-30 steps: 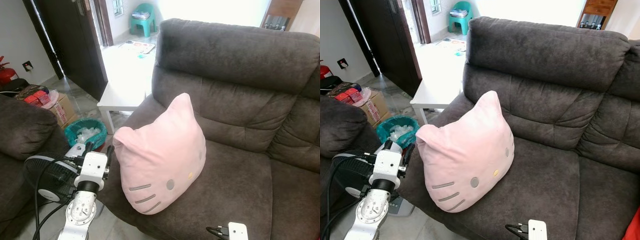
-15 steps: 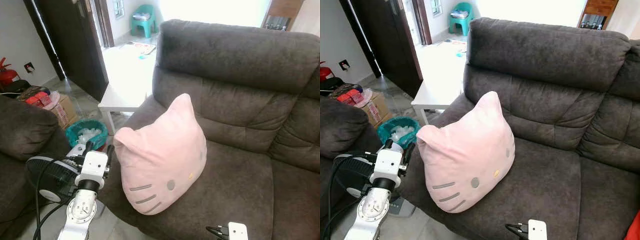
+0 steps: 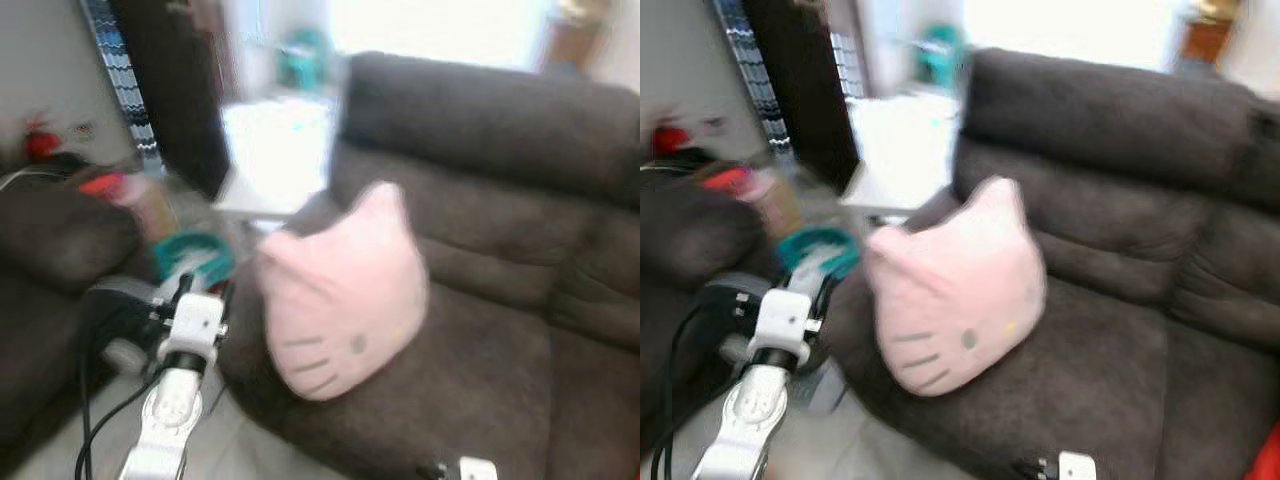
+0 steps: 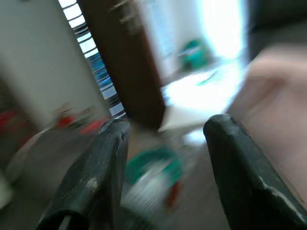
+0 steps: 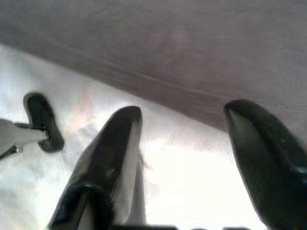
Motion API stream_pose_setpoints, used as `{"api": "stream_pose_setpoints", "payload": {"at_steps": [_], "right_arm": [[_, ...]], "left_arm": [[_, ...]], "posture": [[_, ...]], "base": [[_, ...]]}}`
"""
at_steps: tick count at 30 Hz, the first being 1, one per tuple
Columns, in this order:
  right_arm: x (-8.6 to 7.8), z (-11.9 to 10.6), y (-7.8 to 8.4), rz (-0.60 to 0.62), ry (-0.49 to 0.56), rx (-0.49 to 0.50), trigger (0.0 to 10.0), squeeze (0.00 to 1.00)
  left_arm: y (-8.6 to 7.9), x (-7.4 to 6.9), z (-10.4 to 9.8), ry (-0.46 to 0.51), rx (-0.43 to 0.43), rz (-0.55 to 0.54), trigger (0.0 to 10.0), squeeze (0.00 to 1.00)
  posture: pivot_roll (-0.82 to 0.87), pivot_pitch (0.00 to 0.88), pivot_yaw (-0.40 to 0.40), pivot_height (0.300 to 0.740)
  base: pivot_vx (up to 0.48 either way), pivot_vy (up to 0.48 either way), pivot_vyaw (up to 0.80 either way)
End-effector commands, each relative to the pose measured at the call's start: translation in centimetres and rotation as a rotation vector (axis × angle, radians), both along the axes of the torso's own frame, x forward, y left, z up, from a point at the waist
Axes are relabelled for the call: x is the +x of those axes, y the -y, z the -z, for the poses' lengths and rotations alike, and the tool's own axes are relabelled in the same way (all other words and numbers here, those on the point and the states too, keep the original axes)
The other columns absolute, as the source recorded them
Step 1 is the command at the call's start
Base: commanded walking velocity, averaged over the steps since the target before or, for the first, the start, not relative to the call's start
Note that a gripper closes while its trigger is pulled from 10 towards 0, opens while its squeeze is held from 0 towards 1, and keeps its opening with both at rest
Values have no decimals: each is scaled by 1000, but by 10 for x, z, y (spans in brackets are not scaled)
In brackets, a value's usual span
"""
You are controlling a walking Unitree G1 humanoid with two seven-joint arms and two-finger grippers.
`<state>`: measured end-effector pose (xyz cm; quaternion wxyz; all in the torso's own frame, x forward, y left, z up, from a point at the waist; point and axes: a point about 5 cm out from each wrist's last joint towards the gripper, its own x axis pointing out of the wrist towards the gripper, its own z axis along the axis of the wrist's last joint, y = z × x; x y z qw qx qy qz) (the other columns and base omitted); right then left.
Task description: Move the pillow to the sofa from floor
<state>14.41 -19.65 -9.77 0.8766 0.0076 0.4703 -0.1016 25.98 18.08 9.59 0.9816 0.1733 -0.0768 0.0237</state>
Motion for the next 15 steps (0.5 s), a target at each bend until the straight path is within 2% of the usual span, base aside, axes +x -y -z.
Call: {"api": "stream_pose_setpoints", "payload": {"at_steps": [1, 12, 14, 15], "right_arm": [[-2, 1, -2, 5, 5, 8, 10000, 0], [-3, 1, 0, 9, -5, 11, 10000, 0], [-3, 1, 0, 8, -8, 12, 10000, 0], [-4, 2, 0, 5, -11, 13, 10000, 0]], "left_arm": [[2, 0, 5, -27, 5, 4, 10000, 0], [-4, 5, 14, -65, -6, -23, 10000, 0], [-9, 6, 24, -116, -29, -61, 10000, 0], [-14, 7, 38, -201, -84, -81, 10000, 0]], "posture": [[58, 0, 0, 740], [59, 3, 0, 740], [60, 4, -2, 740], [60, 5, -3, 740]], "base": [[-300, 0, 0], [-298, 0, 0], [-281, 0, 0], [0, 0, 0]]}}
